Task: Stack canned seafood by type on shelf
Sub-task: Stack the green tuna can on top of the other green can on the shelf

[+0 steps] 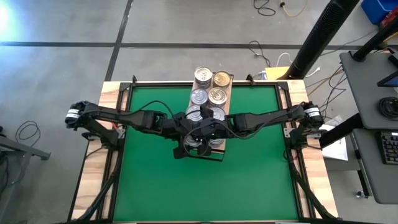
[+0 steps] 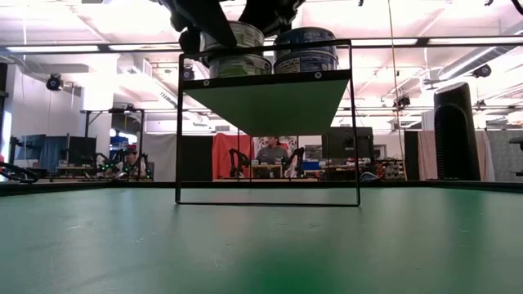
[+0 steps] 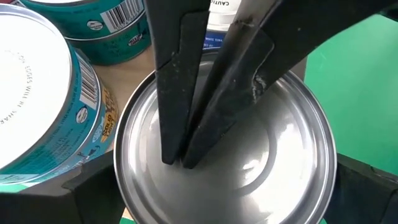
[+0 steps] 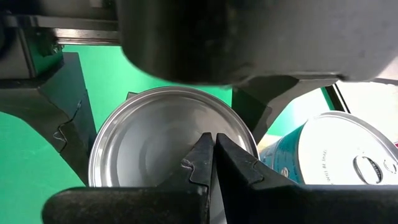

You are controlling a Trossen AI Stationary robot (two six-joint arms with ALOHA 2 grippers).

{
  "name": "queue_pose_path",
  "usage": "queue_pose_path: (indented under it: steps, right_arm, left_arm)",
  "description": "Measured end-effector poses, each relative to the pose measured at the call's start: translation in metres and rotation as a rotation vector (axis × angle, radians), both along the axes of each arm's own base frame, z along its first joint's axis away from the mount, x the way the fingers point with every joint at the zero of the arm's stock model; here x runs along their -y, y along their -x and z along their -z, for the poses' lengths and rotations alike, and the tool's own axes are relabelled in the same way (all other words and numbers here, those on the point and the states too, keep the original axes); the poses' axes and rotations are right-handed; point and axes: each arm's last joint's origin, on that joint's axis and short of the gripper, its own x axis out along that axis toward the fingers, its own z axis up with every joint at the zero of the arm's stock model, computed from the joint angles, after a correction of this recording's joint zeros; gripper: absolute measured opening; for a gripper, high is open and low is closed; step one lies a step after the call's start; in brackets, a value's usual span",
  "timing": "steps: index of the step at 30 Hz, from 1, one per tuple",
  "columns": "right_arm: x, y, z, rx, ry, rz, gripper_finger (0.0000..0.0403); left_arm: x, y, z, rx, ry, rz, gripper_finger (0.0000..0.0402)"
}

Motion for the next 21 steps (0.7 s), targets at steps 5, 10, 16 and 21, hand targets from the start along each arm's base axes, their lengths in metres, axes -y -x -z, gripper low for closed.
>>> queue_pose_path:
  steps: [5,10,16,21]
  right_arm:
    - [0.000,0.000,0.000,0.004,0.001,-0.002,0.0013]
    - [0.000,0.000,0.000,0.003,0.005,-0.004,0.0013]
    - [0.000,0.000,0.000,-0.004,0.003,0.000,0.0013]
    - [0.001,0.002,0.003,-0.017,0.007,0.002,0.0013]
  left_arm:
    - [0.000,0.001,0.001,-0.018,0.005,0.002,0.0400]
    - [-0.001,0.002,-0.001,-0.026,0.011,-0.031,0.0400]
    - [-0.001,0.002,-0.009,-0.042,0.000,-0.022,0.0400]
    - [-0.001,0.004,-0.018,-0.062,-0.014,-0.026,0.0400]
